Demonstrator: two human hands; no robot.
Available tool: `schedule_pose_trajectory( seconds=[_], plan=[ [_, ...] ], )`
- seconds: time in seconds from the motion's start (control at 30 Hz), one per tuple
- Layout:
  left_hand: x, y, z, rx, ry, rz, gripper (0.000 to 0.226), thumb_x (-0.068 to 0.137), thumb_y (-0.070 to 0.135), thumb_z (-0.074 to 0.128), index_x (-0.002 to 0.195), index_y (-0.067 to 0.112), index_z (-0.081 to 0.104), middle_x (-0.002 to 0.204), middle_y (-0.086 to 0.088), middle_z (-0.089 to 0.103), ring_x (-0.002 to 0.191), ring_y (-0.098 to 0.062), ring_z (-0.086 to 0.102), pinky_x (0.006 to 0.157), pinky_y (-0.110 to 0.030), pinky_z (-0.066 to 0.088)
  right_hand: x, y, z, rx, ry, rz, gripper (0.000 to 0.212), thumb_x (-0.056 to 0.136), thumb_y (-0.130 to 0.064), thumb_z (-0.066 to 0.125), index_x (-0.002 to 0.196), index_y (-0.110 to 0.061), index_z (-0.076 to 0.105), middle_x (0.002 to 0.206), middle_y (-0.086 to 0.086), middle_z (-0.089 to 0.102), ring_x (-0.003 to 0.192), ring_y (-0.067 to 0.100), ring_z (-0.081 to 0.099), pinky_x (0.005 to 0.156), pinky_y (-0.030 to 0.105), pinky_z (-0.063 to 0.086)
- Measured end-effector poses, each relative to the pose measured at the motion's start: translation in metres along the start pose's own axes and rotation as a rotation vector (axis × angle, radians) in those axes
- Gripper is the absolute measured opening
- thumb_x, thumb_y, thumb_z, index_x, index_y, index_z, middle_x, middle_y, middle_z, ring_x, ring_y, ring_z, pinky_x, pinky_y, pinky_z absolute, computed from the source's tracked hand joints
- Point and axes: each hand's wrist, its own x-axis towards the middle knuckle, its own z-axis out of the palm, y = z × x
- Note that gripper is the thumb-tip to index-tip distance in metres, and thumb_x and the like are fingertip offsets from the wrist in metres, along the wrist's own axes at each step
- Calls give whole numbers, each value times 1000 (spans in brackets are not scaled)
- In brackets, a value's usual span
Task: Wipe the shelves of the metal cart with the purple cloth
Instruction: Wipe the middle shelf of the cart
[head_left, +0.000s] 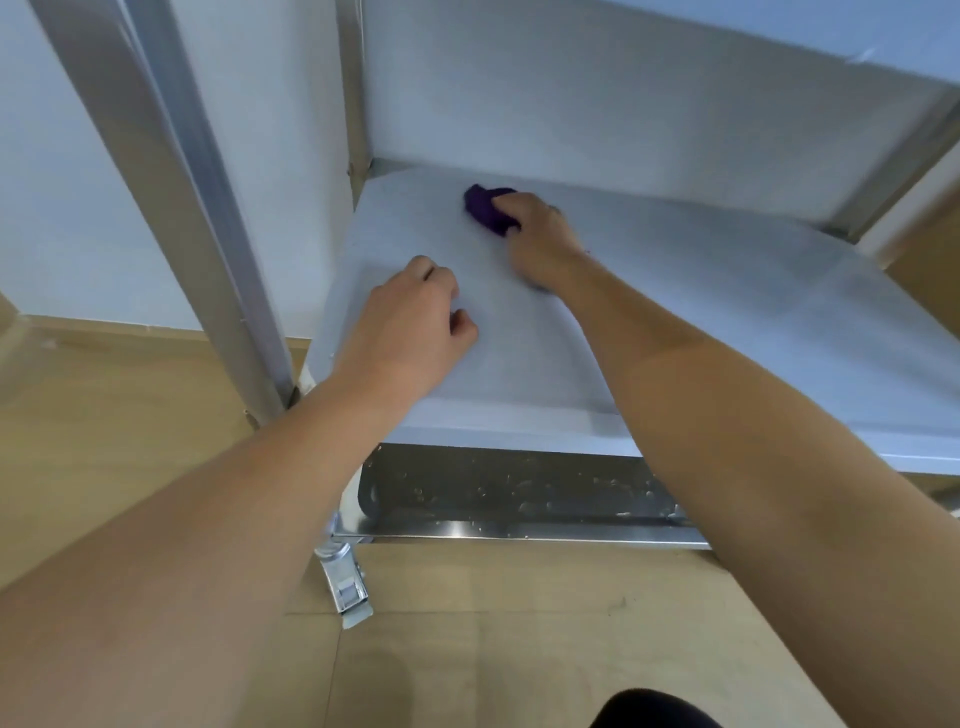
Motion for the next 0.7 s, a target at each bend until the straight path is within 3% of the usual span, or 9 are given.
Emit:
schedule_pose_trajectory(
  seconds=[0.1, 0.2, 0.27, 0.37, 0.5, 0.57, 0.7],
  plan=[
    [-1, 0, -4, -7, -1, 0, 27, 89, 24, 54, 108, 5, 61, 115, -7, 55, 95, -26, 57, 83, -37, 47, -23, -7, 3, -23, -69, -149, 49, 91, -5, 40, 136, -20, 50, 143, 4, 47, 130, 26, 44, 108, 32, 34],
    [0, 0, -6, 1, -4, 8, 27, 88, 24, 55, 107, 6, 62, 114, -6, 55, 93, -25, 58, 80, -34, 46, -69, -3, -2, -33, -31, -275, 45, 89, 2, 42, 131, -9, 54, 139, 8, 51, 128, 28, 46, 109, 30, 32],
    [0, 0, -5, 8, 8, 23, 28, 88, 24, 55, 109, 6, 63, 115, -6, 56, 94, -26, 59, 81, -35, 47, -98, 5, -7, -22, 8, -326, 46, 90, 3, 43, 133, -9, 53, 141, 6, 50, 131, 25, 45, 109, 25, 29],
    [-2, 1, -5, 47, 19, 44, 29, 90, 23, 54, 111, 5, 64, 116, -7, 58, 95, -27, 60, 82, -37, 48, -128, 20, -18, -65, -7, -322, 48, 92, -2, 43, 137, -17, 50, 145, -1, 47, 132, 24, 42, 111, 29, 31],
    [-4, 13, -11, 445, 22, 245, 21, 89, 14, 48, 93, 2, 65, 95, -14, 62, 84, -35, 57, 76, -42, 40, -155, 39, -38, -266, 46, -392, 46, 92, -12, 47, 136, -24, 52, 143, -6, 49, 128, 28, 44, 103, 44, 41],
    [-5, 23, -12, 537, -8, 316, 18, 89, 10, 50, 95, 1, 64, 94, -16, 61, 88, -36, 56, 75, -41, 37, -162, 47, -50, -254, 114, -429, 37, 94, -21, 51, 129, -25, 58, 140, -5, 52, 125, 28, 47, 100, 43, 43],
    [-7, 51, 1, 363, -68, 211, 36, 101, 28, 40, 103, -2, 60, 104, -18, 54, 94, -35, 54, 76, -42, 43, -163, 50, -61, -159, 200, -98, 38, 97, -40, 47, 118, -9, 57, 118, 11, 60, 106, 34, 54, 86, 37, 44]
  ],
)
